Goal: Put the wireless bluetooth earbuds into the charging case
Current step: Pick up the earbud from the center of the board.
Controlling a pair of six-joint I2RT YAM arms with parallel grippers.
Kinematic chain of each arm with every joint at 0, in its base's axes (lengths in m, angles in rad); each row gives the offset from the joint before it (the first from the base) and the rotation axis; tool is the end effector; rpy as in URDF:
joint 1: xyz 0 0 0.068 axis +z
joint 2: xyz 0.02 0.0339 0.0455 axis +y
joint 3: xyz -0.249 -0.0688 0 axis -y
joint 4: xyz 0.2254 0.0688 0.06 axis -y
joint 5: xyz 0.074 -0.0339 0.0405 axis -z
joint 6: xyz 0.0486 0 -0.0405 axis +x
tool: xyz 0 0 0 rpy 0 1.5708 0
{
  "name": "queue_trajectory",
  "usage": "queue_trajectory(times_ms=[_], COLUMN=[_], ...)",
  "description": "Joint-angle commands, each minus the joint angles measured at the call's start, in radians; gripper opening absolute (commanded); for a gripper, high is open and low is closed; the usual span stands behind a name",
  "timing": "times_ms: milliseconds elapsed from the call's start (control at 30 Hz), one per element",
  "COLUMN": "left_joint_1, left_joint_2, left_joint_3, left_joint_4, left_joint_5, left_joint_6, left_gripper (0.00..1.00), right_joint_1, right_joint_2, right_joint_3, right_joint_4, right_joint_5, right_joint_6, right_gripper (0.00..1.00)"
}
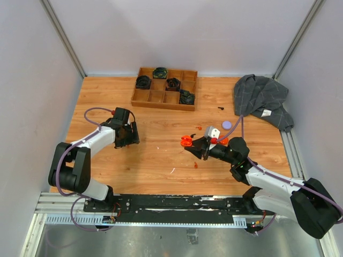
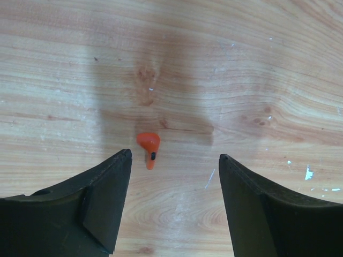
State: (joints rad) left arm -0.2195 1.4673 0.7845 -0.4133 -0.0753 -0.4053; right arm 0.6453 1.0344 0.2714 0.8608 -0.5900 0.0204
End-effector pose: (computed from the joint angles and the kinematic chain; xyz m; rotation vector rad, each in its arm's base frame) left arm 0.2575 -0.0537 0.1566 -0.2714 2.6517 -0.1026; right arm 0.1523 0.1485 0.2263 -0.9308 1.2611 0.9624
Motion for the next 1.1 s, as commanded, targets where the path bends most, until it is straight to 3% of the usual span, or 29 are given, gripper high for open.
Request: queue_trajectory(times_ms=[0,200,500,900,1067], left_joint_1=[0.004,0.004,0.003,0.003,-0.002], left_joint_2=[-0.001,0.038,0.103,0.127,0.122], left_joint_3=[0.03,0.058,0.092,0.093,0.087], left_joint_4=[-0.039,-0.054,-0.055,-0.069,-0.074], left_joint_5=[-0.063,-0.106,-0.114,-0.127,-0.118], left_joint_6=[-0.001,0.012,0.024,0.033,0.034], left_gripper=[0.69,0.61,0.42,0.3,0.21], right_joint_1=[-0.004,-0.004,-0.005,-0.004,-0.005], right_joint_2=[0.001,0.004,0.009,0.01,0.005], right_joint_3=[0.027,0.028,0.028,0.029,0.028], right_joint_4=[0.023,0.023,0.023,0.023,0.021], right_joint_5=[0.003,0.003,0.003,0.004,0.006], right_joint_6=[-0.01,-0.01,-0.009,-0.01,-0.01], right_gripper=[0.06,0.06,0.06,0.06,0.06])
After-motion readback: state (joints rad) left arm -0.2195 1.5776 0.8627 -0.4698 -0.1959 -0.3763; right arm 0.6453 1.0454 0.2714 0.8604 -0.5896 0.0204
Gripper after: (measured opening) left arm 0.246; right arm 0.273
